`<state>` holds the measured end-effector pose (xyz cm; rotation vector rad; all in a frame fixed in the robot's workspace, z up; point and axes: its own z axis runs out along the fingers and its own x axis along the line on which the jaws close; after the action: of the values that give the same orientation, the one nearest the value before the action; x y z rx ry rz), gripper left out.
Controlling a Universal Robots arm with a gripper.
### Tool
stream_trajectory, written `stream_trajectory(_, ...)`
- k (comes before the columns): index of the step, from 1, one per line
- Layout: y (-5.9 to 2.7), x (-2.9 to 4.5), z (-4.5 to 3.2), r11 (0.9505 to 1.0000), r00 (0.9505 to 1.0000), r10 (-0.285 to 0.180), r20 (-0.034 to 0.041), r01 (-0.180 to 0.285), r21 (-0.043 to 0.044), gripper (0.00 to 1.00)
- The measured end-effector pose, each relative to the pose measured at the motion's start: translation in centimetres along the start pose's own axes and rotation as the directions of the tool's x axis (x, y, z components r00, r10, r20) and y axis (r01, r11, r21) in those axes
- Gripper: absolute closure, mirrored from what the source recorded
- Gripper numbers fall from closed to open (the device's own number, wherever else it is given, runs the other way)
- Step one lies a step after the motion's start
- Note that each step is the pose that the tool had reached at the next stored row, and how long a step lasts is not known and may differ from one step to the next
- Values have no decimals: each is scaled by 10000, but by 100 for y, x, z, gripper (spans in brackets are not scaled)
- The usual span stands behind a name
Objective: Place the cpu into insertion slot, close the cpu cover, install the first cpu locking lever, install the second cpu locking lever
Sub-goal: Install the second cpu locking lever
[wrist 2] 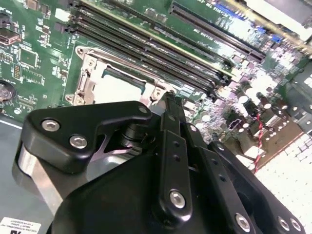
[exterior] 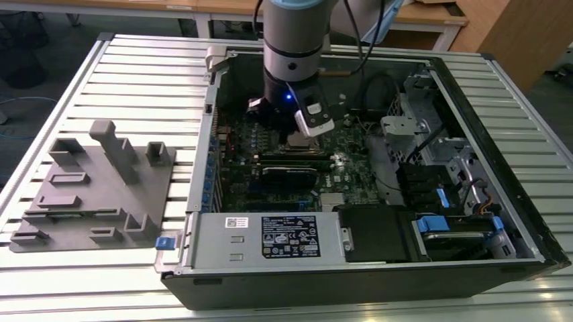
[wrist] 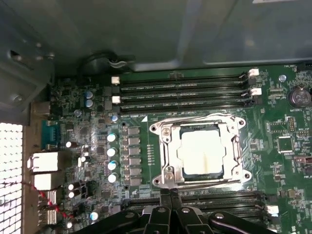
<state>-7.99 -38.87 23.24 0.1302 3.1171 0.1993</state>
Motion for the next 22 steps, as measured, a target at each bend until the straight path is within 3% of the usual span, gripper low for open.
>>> stream_trajectory(7, 145, -84, 31, 9998, 10000, 1, 18, -2, 221, 89)
stream_trajectory(12, 233, -182, 52, 9994, 10000, -1, 30, 0, 358, 89)
stream_trajectory(18, 314, -324, 73, 9990, 10000, -1, 37, 0, 448, 89)
stream_trajectory(22, 332, -326, 72, 9989, 10000, -3, 38, 1, 475, 89)
